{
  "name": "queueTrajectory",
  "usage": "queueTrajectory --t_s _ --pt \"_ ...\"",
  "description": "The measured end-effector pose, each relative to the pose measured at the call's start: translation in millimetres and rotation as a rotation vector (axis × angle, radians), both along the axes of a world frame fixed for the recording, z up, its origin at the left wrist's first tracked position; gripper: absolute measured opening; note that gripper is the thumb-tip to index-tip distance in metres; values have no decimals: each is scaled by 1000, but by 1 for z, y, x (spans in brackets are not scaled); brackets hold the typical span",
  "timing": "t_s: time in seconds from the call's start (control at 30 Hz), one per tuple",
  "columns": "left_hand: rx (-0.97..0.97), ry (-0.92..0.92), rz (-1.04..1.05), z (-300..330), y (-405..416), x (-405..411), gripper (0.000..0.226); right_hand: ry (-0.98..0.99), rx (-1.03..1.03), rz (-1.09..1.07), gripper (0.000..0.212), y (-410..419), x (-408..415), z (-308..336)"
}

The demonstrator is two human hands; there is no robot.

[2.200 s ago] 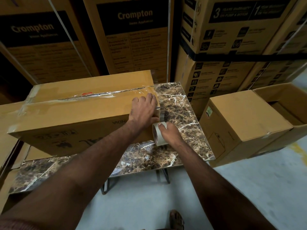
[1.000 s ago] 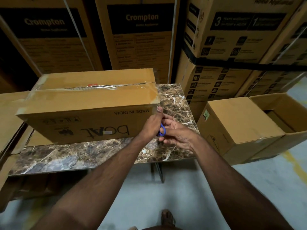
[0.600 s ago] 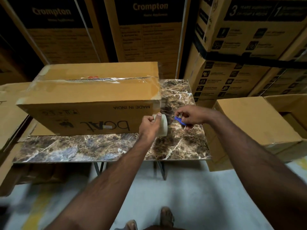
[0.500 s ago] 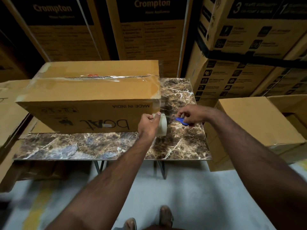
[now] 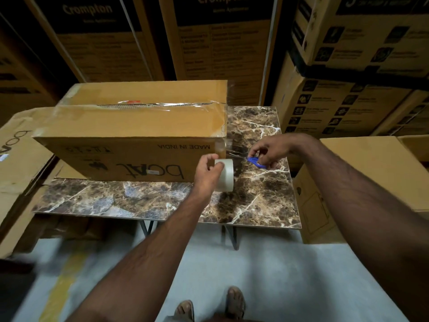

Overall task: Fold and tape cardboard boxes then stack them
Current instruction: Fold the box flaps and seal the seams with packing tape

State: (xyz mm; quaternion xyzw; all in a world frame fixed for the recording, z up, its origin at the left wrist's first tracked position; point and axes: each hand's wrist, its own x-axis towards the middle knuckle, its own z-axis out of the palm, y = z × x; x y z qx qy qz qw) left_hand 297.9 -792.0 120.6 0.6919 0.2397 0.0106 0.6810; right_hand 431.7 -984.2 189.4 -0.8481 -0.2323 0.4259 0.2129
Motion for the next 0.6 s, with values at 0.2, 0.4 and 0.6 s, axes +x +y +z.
queueTrajectory --t_s 0.2,0.4,0.6 --pt "-6 -6 15 0 -2 3 21 -24 27 52 36 10 4 3" --pt "51 -22 70 -1 1 9 11 -134 71 79 31 8 3 -2" --pt "94 -17 54 -4 3 14 10 -125 70 90 32 9 2 -4"
